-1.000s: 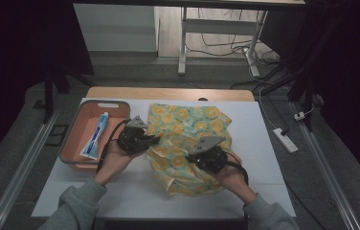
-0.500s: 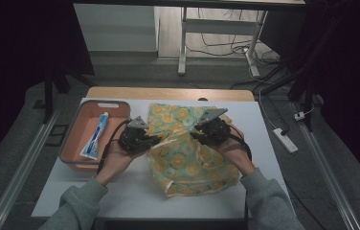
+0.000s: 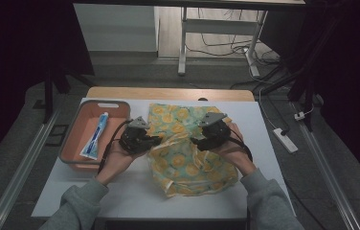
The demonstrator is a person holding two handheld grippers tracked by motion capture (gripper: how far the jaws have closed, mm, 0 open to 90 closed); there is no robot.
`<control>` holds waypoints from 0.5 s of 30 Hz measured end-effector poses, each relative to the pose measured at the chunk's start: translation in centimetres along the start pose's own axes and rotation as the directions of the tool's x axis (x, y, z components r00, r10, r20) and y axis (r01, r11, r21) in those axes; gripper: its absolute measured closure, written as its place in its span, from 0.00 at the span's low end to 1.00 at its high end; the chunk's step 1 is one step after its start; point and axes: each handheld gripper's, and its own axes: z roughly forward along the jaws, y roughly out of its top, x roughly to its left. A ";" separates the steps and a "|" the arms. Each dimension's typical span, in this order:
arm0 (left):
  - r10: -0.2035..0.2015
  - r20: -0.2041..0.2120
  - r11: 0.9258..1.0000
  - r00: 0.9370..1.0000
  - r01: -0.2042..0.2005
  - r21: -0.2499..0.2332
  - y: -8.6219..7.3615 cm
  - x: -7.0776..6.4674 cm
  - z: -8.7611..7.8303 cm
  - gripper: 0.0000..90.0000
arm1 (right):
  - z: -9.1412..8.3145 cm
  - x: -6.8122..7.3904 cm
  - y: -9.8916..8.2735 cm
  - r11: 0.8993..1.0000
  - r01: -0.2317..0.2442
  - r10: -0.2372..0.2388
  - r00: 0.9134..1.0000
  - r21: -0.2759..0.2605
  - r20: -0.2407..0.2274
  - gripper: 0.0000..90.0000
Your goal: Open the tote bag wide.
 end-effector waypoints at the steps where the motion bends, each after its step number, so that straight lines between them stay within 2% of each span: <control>1: -0.002 0.004 1.000 1.000 0.002 -0.002 0.0 0.0 0.0 0.98 | 0.2 -0.1 0.2 1.000 0.016 -0.016 1.000 0.003 0.006 0.24; 2: 0.001 0.014 1.000 1.000 -0.001 -0.004 0.0 0.1 0.0 0.98 | 0.5 -0.3 0.5 1.000 0.026 -0.026 1.000 0.013 0.010 0.24; 5: 0.006 0.019 1.000 1.000 -0.006 -0.002 0.0 0.0 0.1 0.98 | 1.9 -0.8 0.9 0.998 0.053 -0.052 0.998 0.046 -0.022 0.26; 8: 0.011 0.023 1.000 1.000 -0.011 -0.001 0.0 -0.1 0.1 0.98 | 3.2 -1.4 1.1 0.997 0.069 -0.066 0.996 0.044 -0.064 0.28; 10: 0.011 0.027 1.000 1.000 -0.011 0.000 0.0 0.0 0.2 0.98 | 3.5 -1.6 1.2 0.997 0.067 -0.064 0.995 0.039 -0.073 0.28; 12: 0.013 0.027 1.000 1.000 -0.013 0.003 0.0 0.0 0.3 0.98 | 4.4 -2.2 1.1 0.997 0.062 -0.058 0.994 0.040 -0.097 0.34; 15: 0.012 0.030 1.000 0.999 -0.013 0.010 0.0 0.0 0.5 0.98 | 6.0 -2.8 0.3 0.994 0.043 -0.034 0.995 0.098 -0.099 0.36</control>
